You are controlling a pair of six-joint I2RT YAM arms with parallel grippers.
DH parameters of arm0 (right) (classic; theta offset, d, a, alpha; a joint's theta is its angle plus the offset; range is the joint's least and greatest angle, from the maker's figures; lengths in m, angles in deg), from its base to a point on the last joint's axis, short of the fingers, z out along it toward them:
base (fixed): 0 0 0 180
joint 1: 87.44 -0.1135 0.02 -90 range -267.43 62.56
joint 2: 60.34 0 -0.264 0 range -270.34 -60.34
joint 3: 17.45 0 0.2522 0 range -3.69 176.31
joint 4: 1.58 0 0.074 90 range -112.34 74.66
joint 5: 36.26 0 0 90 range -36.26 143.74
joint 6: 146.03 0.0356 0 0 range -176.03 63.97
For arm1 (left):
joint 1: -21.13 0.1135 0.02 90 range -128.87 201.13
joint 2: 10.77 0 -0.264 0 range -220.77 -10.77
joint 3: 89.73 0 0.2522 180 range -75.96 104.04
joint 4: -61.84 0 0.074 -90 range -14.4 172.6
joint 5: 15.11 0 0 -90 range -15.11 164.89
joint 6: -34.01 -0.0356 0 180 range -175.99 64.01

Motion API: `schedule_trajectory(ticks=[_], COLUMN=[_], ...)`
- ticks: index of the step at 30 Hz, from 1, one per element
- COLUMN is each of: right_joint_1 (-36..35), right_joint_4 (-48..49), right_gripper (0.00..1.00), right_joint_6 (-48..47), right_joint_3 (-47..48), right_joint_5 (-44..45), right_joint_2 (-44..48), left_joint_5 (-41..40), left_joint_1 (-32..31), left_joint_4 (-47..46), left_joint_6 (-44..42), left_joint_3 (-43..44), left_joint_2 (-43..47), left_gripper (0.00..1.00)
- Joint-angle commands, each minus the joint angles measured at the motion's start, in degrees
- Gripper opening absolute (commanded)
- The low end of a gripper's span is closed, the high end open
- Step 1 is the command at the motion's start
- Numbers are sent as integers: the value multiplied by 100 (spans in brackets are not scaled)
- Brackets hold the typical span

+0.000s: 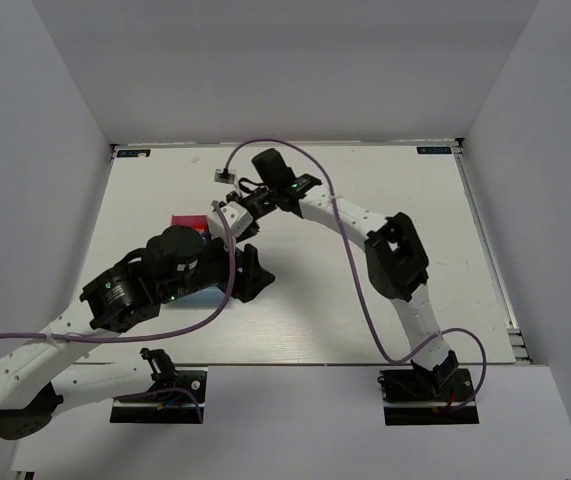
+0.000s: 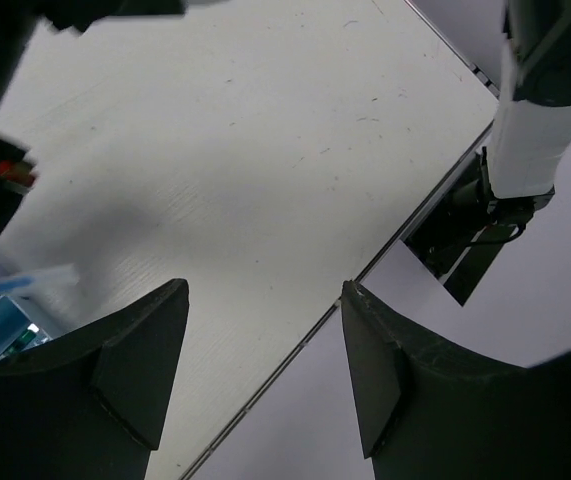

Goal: Sort the stationery into containers
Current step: Place the pen in the storage box, then reset both arms

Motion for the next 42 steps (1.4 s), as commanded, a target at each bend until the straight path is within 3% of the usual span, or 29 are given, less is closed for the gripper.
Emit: schedule_trajectory(ticks=[1, 2, 5, 10, 12, 13, 15, 19, 26, 28, 31, 36, 37, 39, 40, 41, 42], right_joint_1=[-296, -323, -481, -710, -736, -762, -798, -877, -947, -991, -1026, -1018, -1000, -974, -956, -947, -956], right_joint_4=[2903, 3010, 2949, 2784, 2599, 2041, 1712, 806, 208, 85, -47, -109, -92, -101, -118, -179, -215], right_gripper=[0, 0, 0, 0, 0, 0, 0, 0, 0, 23, 44, 46, 46, 36, 27, 3, 0], right_joint_6=[2253, 2394, 2448, 1816, 1028, 650, 358, -1081, -1752, -1841, -1929, -1868, -1842, -1772, -1762, -1762, -1667], right_joint_3=[348, 1011, 1552, 1265, 1141, 1141, 1079, 834, 868, 868, 868, 938, 947, 1052, 1035, 1035, 1009], right_joint_5=[-235, -322, -253, -42, 195, 231, 301, 696, 1145, 1154, 1163, 1163, 1171, 1277, 1355, 1652, 1794], right_joint_2=[-395, -554, -1108, -1206, -1188, -1197, -1197, -1083, -1057, -995, -881, -565, -486, -285, -222, -161, -99], left_joint_5=[355, 364, 373, 338, 337, 337, 337, 258, 214, 188, 170, 170, 170, 214, 214, 258, 337], left_joint_1=[-25, -25, -16, -16, -16, -16, -7, -7, -7, -16, -16, -16, -7, -16, -7, -16, -7], left_joint_4=[-187, -187, -205, -117, -143, -126, -99, -152, -161, -152, -91, -38, -3, 6, 24, 6, 6], left_joint_6=[-110, -101, -75, -127, -110, -110, -101, -101, -14, -5, 66, 101, 101, 127, 119, 119, 119], left_joint_3=[206, 223, 206, 206, 154, 136, 66, -154, -321, -374, -409, -418, -418, -418, -418, -401, -357], left_joint_2=[-73, -100, -109, -56, -39, -4, 32, 199, 357, 366, 340, 322, 331, 357, 366, 357, 366], left_gripper=[73, 73, 73, 73, 73, 73, 73, 74, 74, 75, 75, 71, 65, 57, 52, 37, 27])
